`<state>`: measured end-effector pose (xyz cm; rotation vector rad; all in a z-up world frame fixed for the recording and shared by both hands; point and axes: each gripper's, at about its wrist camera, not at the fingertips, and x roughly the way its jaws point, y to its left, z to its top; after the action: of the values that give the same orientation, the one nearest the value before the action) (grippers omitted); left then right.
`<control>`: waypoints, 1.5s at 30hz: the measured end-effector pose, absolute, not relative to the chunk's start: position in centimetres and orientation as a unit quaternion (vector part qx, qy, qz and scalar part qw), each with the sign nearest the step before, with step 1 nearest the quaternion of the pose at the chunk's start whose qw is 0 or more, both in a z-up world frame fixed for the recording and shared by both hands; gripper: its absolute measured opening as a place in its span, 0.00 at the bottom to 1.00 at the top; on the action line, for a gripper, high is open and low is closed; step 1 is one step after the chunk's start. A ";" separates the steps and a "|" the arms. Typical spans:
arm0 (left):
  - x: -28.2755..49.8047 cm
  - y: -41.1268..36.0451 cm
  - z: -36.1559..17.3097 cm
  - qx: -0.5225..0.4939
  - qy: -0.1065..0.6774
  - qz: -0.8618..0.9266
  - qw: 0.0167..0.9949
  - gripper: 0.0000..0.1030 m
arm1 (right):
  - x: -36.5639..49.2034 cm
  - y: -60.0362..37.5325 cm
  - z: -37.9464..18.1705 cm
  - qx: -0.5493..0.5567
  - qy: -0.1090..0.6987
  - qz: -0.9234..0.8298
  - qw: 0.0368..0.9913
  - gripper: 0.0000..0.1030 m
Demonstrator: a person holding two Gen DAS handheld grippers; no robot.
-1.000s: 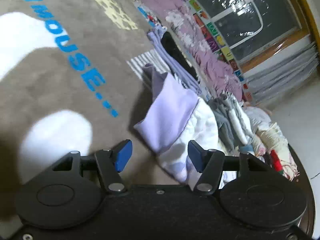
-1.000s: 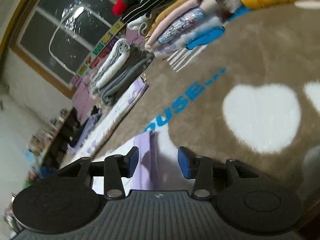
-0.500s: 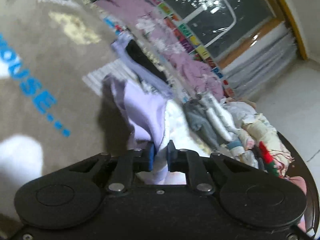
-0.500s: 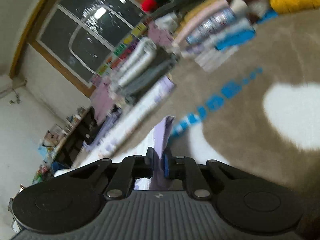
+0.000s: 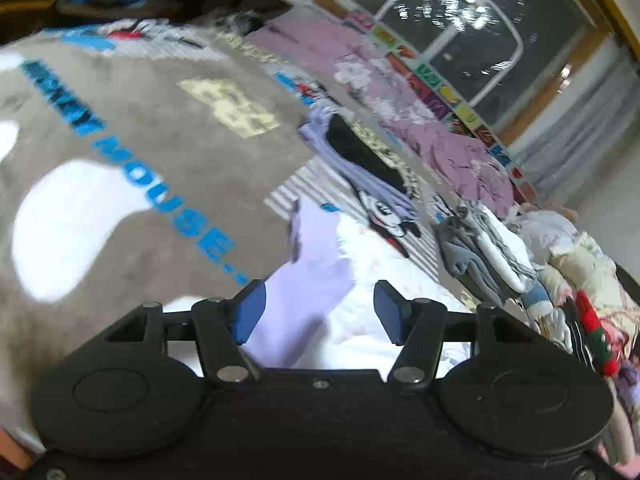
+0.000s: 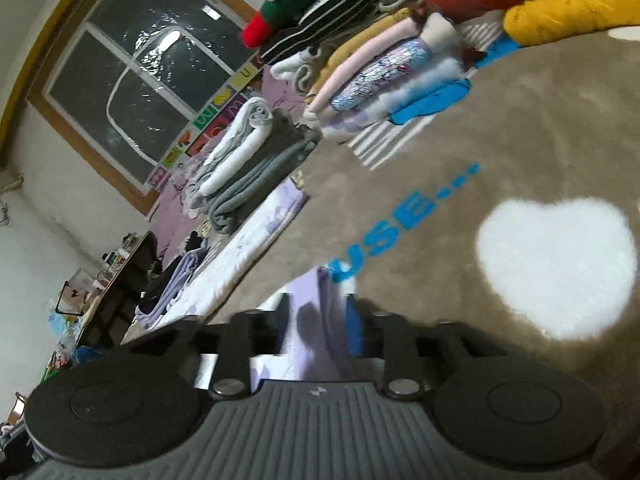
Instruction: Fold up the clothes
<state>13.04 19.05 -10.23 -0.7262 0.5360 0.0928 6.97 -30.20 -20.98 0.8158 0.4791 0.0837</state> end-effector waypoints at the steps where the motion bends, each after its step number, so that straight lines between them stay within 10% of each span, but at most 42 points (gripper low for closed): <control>1: 12.9 19.1 -10.6 -0.357 0.265 0.048 0.894 0.56 | 6.9 -30.1 -21.0 0.393 0.231 0.041 0.889 0.43; 9: 13.1 18.9 -14.1 -0.426 0.297 0.061 0.853 0.55 | 7.1 -29.0 -21.4 0.370 0.243 0.048 0.896 0.34; 12: 13.1 17.9 -13.4 -0.402 0.274 0.052 0.872 0.10 | 7.3 -28.4 -21.3 0.358 0.243 0.061 0.900 0.12; 21: 12.8 15.0 -12.9 -0.283 0.330 0.087 0.896 0.17 | 6.7 -32.2 -20.7 0.378 0.239 -0.001 0.894 0.05; 25: 11.8 16.7 -11.6 -0.295 0.300 0.109 0.901 0.37 | 6.2 -32.3 -20.6 0.375 0.238 0.006 0.896 0.12; 28: 11.3 16.2 -10.3 -0.260 0.266 0.114 0.921 0.36 | 6.4 -31.5 -20.7 0.370 0.242 0.028 0.897 0.44; 45: 18.6 11.1 -12.7 -0.152 0.295 0.013 0.943 0.33 | 6.2 -29.5 -20.5 0.347 0.249 0.029 0.904 0.52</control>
<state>18.59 11.10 -12.69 -0.3098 0.6014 0.0272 6.24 -29.54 -20.46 0.7163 0.5148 0.0605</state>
